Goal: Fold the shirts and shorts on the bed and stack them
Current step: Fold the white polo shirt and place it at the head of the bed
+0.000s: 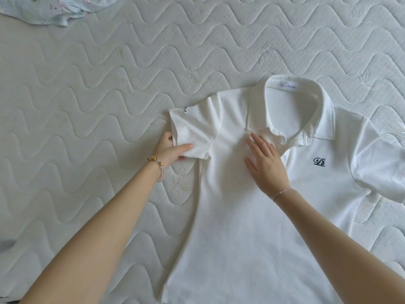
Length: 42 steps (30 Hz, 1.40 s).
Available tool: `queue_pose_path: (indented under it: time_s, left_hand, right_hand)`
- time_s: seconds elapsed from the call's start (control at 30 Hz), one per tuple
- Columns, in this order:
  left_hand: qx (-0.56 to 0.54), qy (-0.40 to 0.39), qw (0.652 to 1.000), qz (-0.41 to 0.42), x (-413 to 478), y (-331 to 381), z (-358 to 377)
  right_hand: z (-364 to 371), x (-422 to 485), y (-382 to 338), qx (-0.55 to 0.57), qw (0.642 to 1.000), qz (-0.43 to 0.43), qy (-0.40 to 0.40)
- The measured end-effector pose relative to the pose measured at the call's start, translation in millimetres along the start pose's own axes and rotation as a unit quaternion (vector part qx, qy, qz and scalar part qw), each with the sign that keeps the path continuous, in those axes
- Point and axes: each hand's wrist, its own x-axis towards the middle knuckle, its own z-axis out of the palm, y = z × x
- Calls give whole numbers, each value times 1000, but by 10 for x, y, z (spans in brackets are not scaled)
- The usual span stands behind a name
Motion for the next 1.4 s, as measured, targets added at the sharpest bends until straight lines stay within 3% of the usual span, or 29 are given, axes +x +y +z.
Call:
queue_pose_path:
  time_s: [0.23,0.37,0.5,0.57,0.67,0.77,0.87,0.93,1.03,1.2,1.4]
  left_hand:
    - [11,60,984,169,-331,131,278]
    - [190,30,939,283,-516,126,666]
    - [337,-96,886,304,-640,-23,1032]
    - [373,-120,870,299,-621,-142,1040]
    - [369,-42,854,365,-634,-216,941]
    - [441,32,792,422,-613,-287,809]
    - [524,1,767,370,-570,-367,698]
    - [535,-1,753,383,-555,-410,666]
    - [522,14,758,391,-547,-406,679]
    - [517,46,766,379,-494,-347,697]
    - [499,75,778,375,-419,-312,665]
  right_hand:
    - [26,-484,-1,-11,1000,-7,7]
    - [19,-630,16,24,999,20,14]
    - [-77,-682,44,111,989,91,42]
    - [-131,-678,55,131,984,114,47]
    - [-189,-637,81,138,982,126,40]
    - [-208,-619,117,136,983,121,28]
    - [-182,-645,174,106,992,71,28]
    - [-152,-681,231,77,996,28,22]
    - [-191,-684,244,48,999,-1,26]
    - [-533,-178,93,66,992,38,100]
    - [-629,957,-142,115,989,53,75]
